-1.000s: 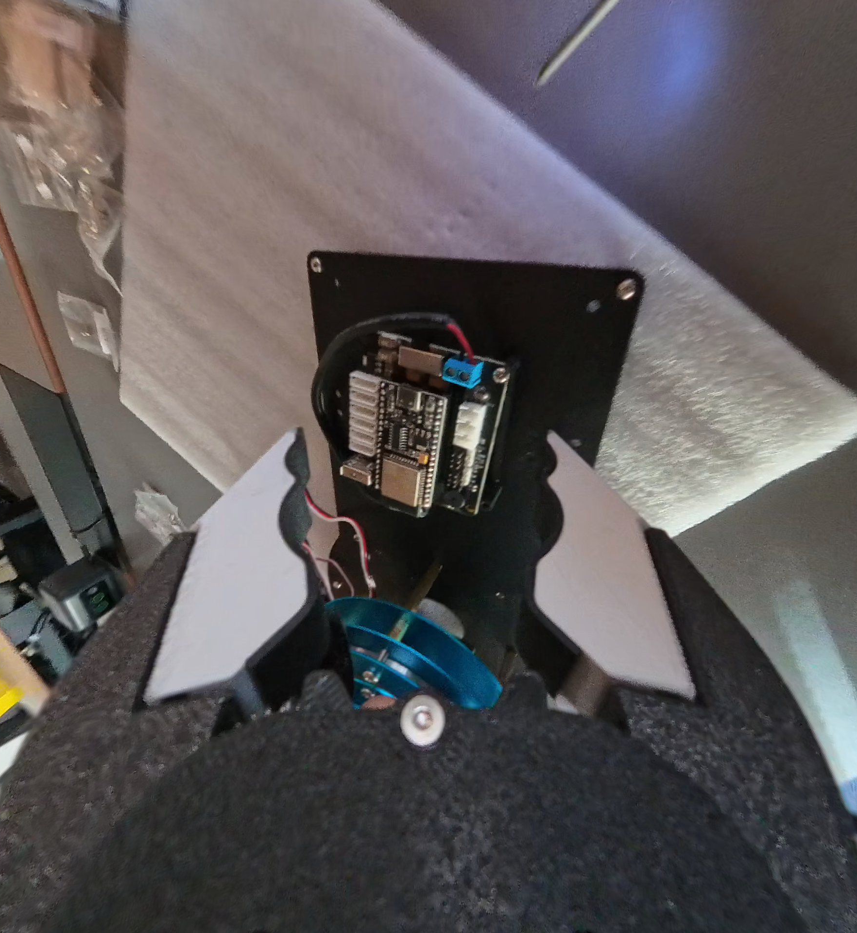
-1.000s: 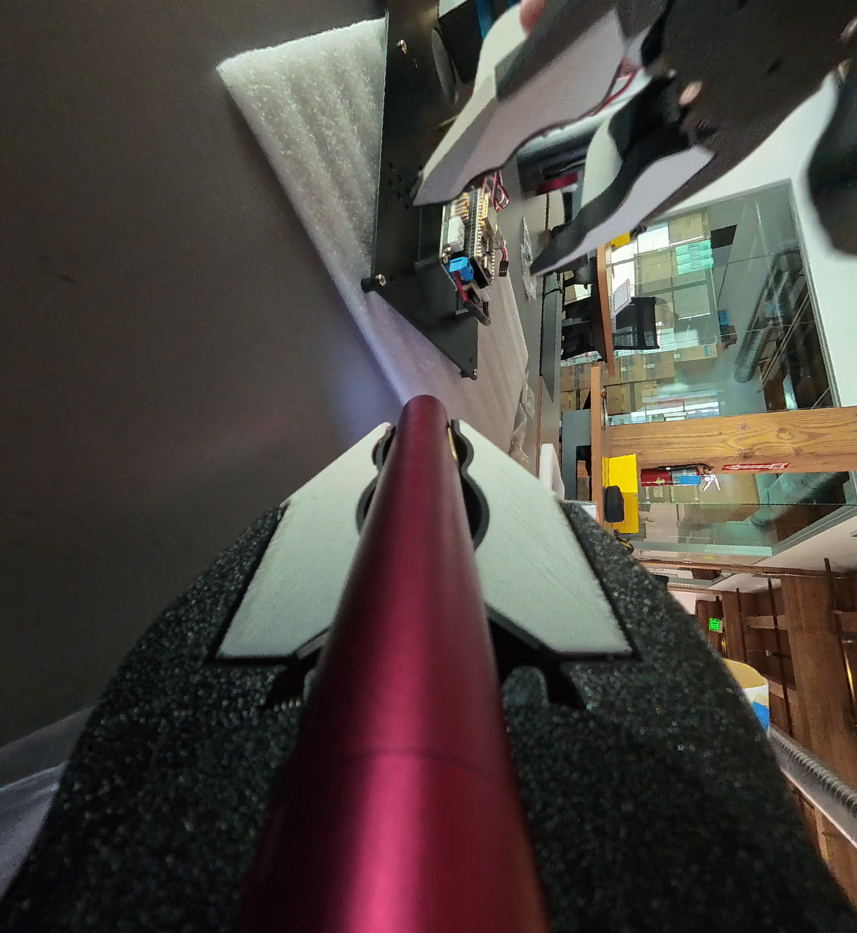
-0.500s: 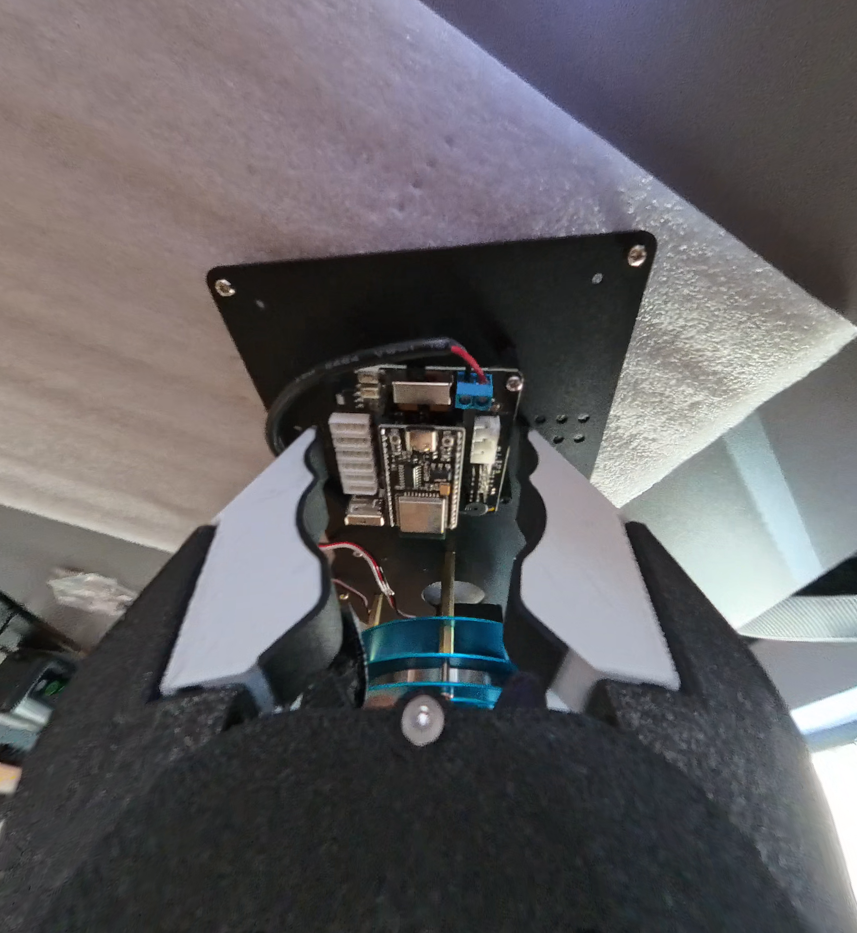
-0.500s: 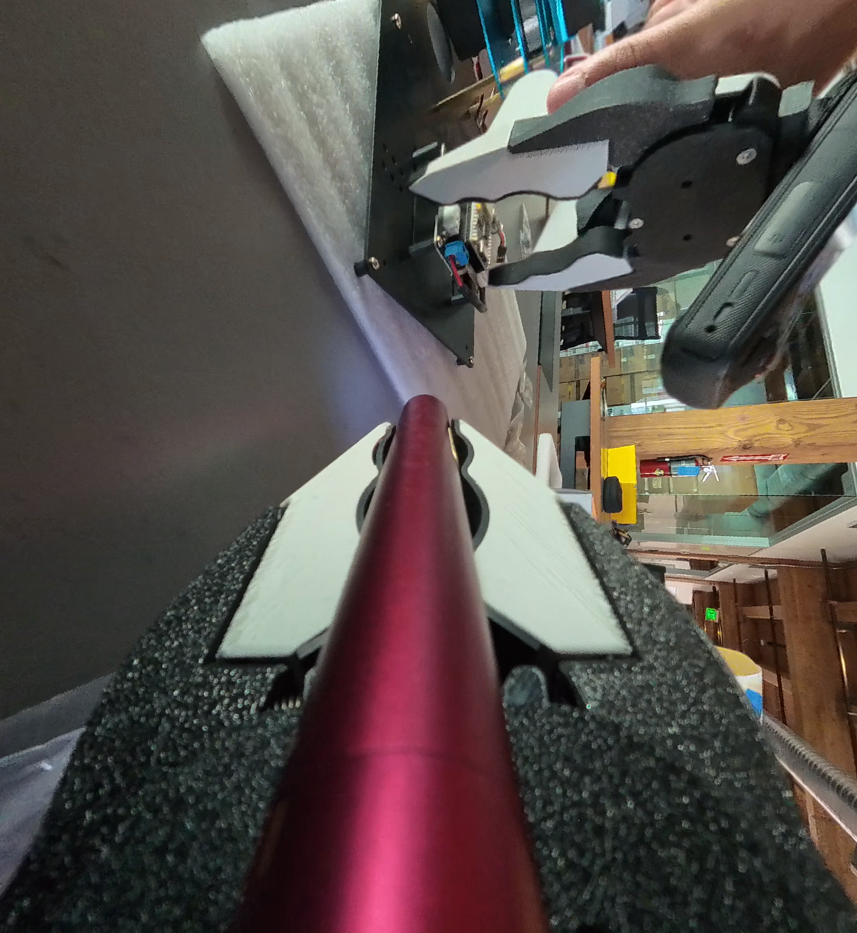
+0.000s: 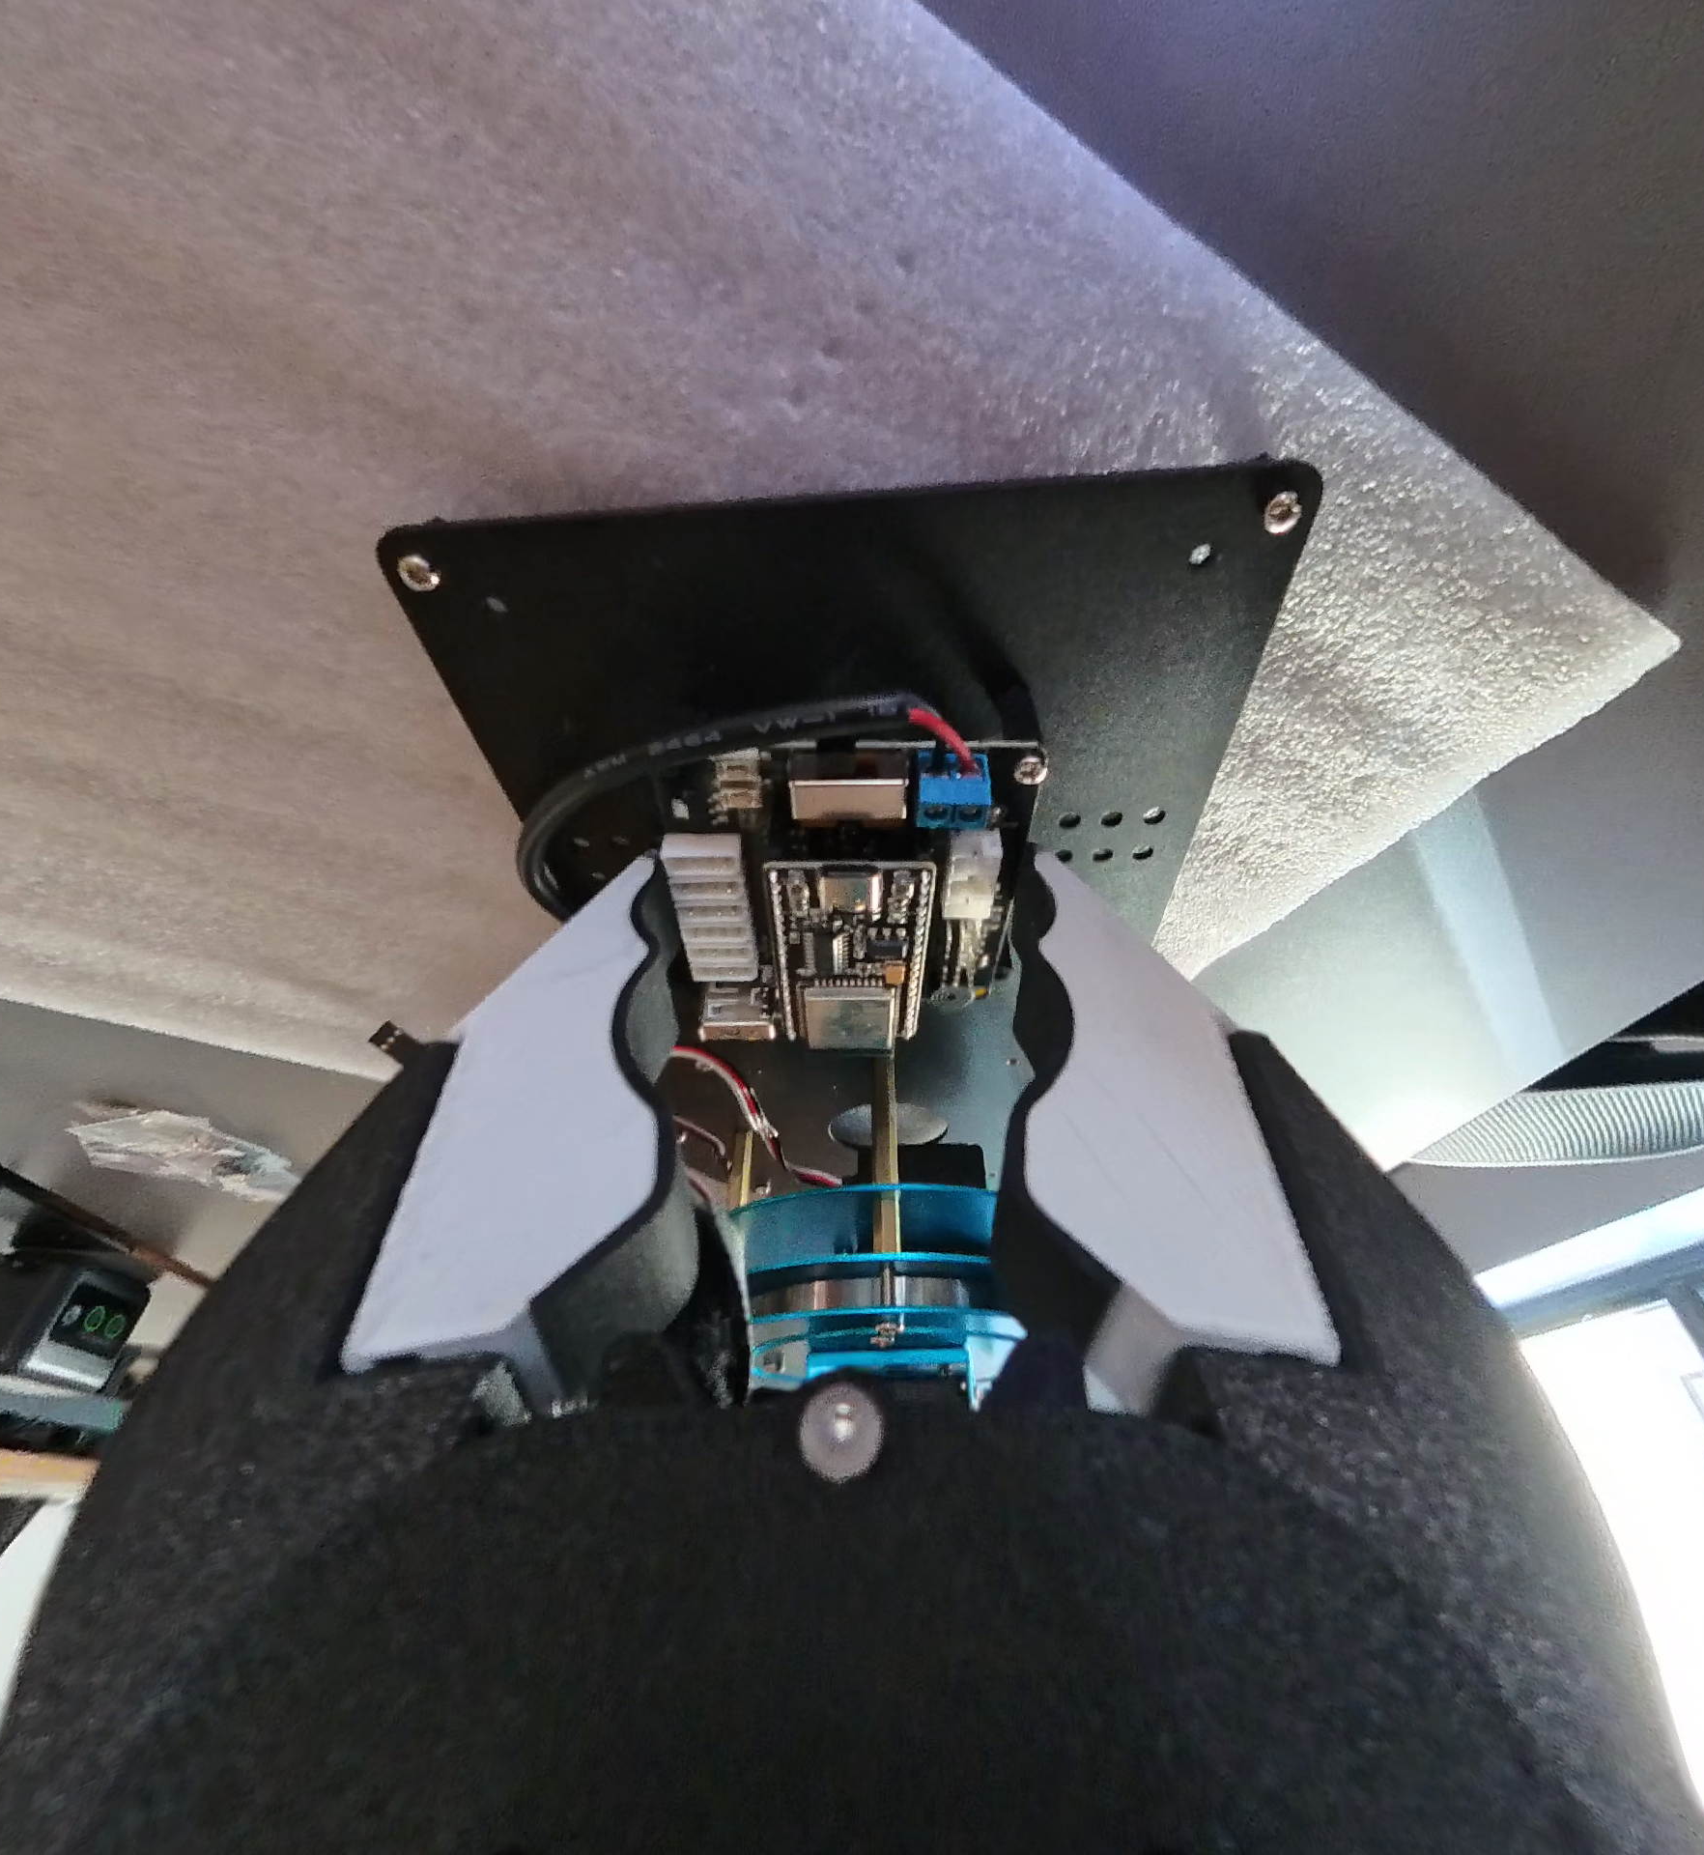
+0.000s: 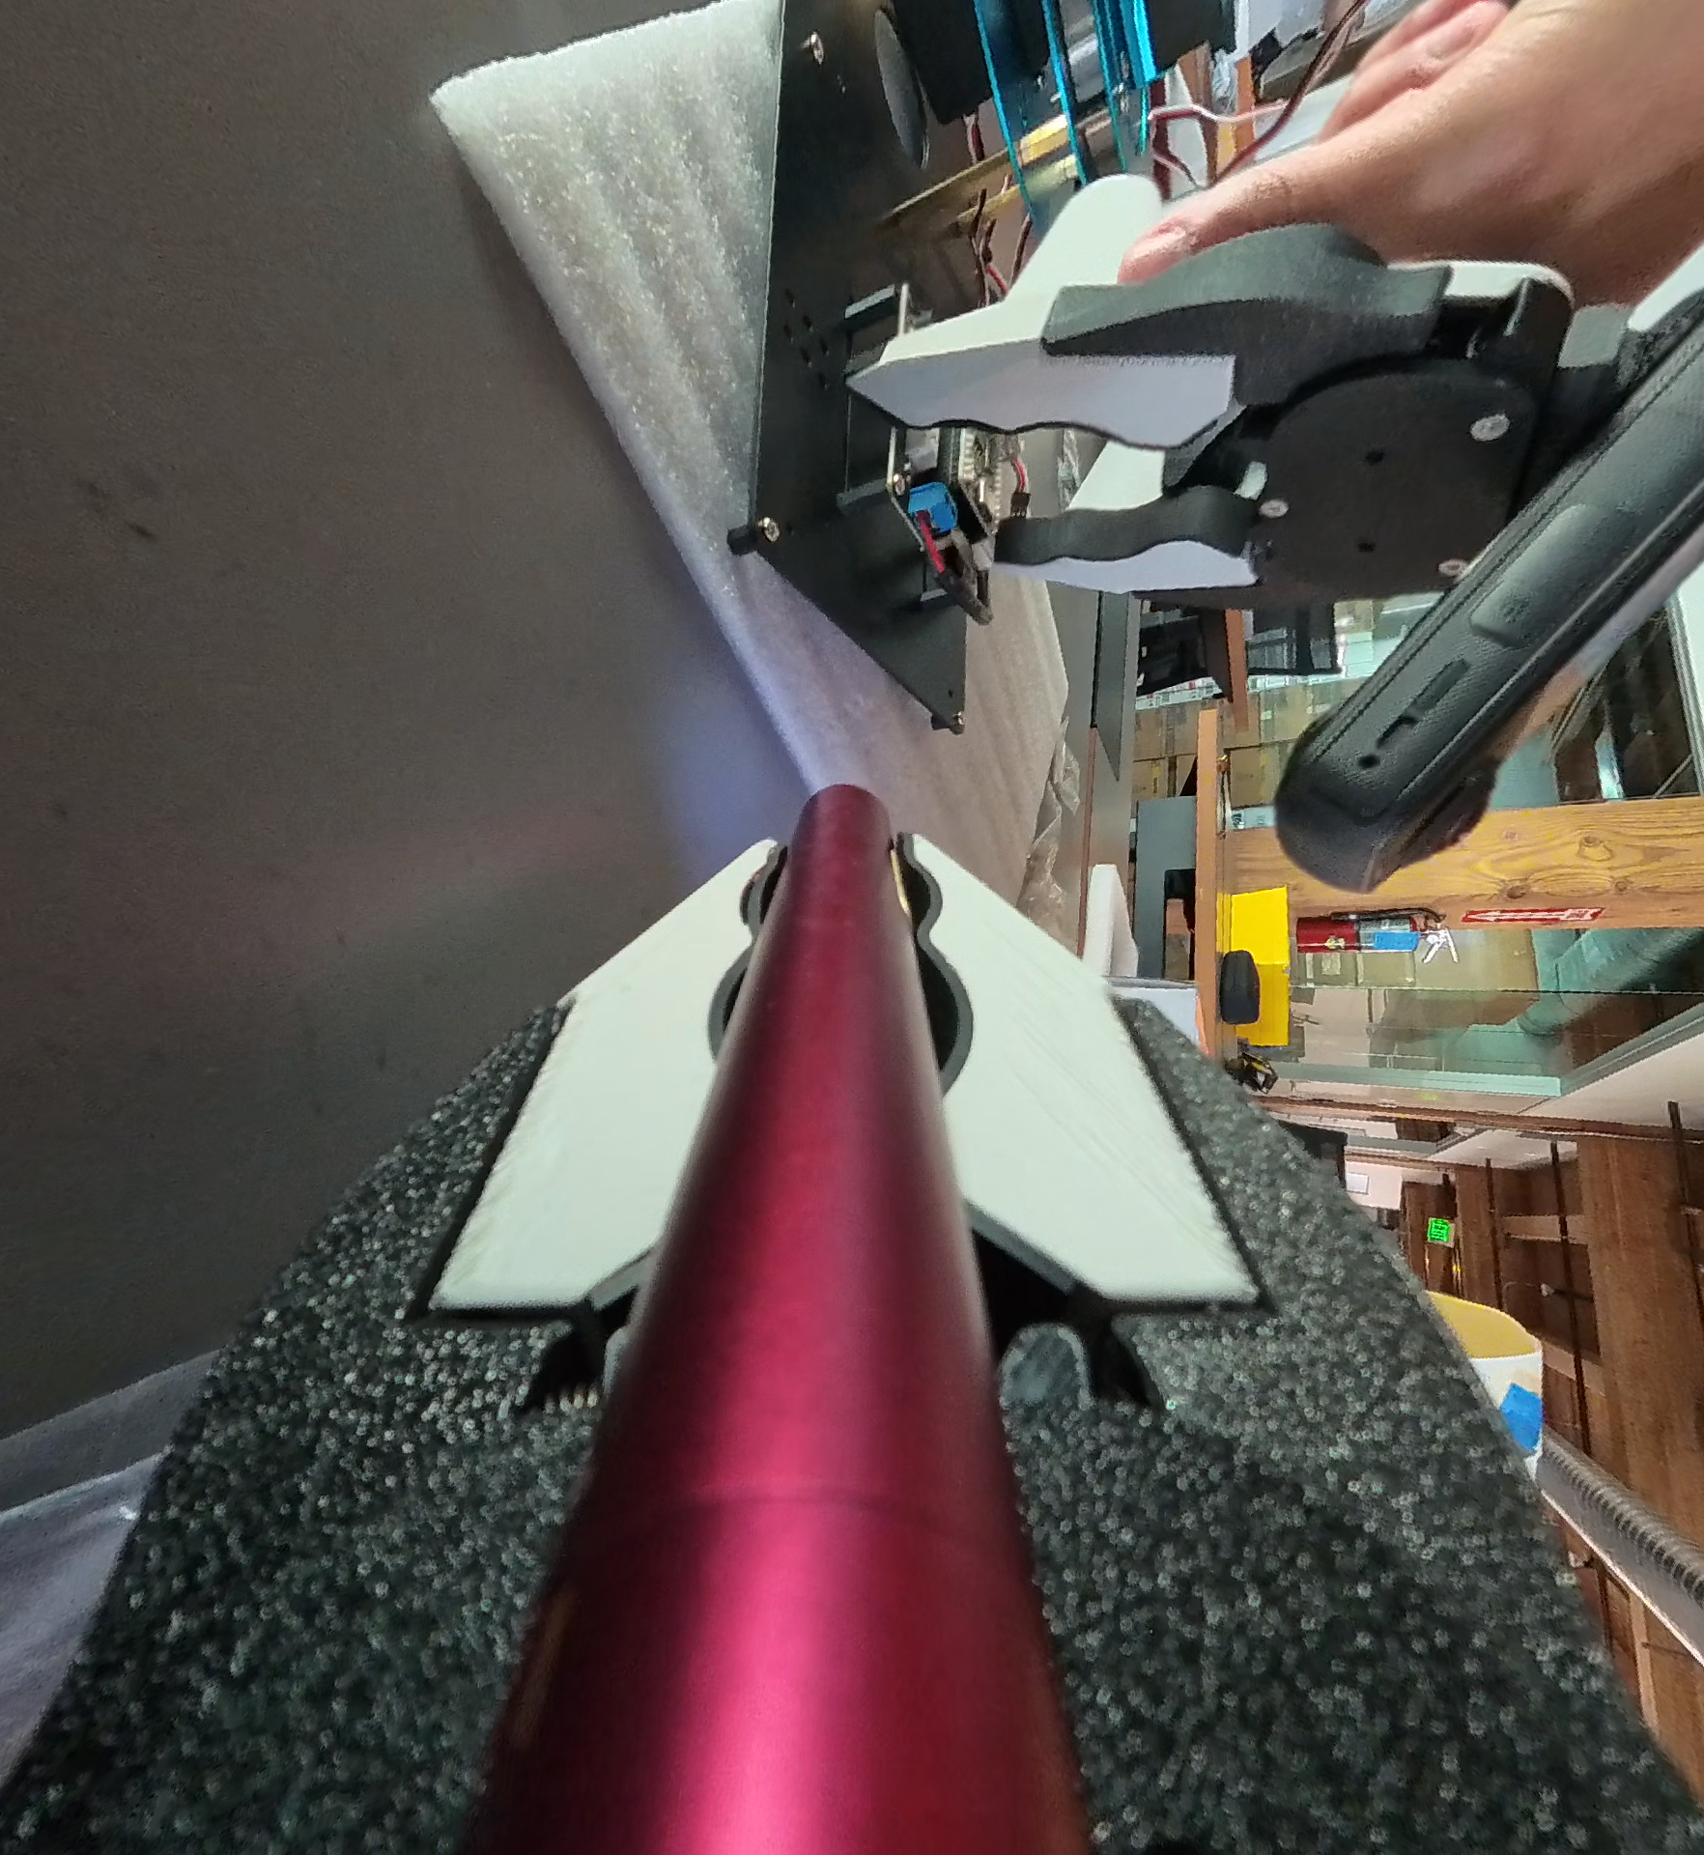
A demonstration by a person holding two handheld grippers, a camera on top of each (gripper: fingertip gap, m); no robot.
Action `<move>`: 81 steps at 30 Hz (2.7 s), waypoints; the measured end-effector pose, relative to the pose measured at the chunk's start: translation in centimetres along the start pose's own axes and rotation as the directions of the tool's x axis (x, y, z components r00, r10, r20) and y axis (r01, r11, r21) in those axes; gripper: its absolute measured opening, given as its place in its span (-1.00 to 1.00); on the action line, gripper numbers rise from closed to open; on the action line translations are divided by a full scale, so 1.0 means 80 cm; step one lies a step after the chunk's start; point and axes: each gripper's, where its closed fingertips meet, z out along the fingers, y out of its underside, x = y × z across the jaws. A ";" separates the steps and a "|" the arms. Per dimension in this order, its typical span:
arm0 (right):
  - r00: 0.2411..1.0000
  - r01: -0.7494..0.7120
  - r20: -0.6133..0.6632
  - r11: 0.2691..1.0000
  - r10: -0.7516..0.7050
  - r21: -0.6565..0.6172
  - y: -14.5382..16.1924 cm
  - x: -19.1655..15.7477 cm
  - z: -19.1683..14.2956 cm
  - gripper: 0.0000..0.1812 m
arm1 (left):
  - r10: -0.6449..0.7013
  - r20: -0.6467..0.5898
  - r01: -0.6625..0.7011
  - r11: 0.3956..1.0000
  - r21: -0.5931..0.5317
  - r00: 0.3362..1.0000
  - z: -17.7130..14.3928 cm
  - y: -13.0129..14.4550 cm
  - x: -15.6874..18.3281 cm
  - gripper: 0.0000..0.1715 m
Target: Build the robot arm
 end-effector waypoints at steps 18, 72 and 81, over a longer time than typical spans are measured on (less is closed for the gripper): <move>0.999 -0.012 0.036 1.000 0.013 -0.020 0.008 -0.007 0.004 -0.76 | -0.034 -0.064 0.025 0.989 -0.147 0.997 -0.002 0.006 0.009 -0.24; 0.660 -0.750 0.169 0.652 0.732 0.109 0.027 0.061 0.014 -0.79 | -0.490 -0.380 0.452 0.033 0.891 0.784 -0.034 0.008 0.112 -0.58; 0.603 -0.796 0.204 0.598 0.771 0.090 0.031 0.068 0.019 -0.79 | -0.426 -0.421 0.473 0.017 0.881 0.801 -0.037 0.003 0.114 -0.58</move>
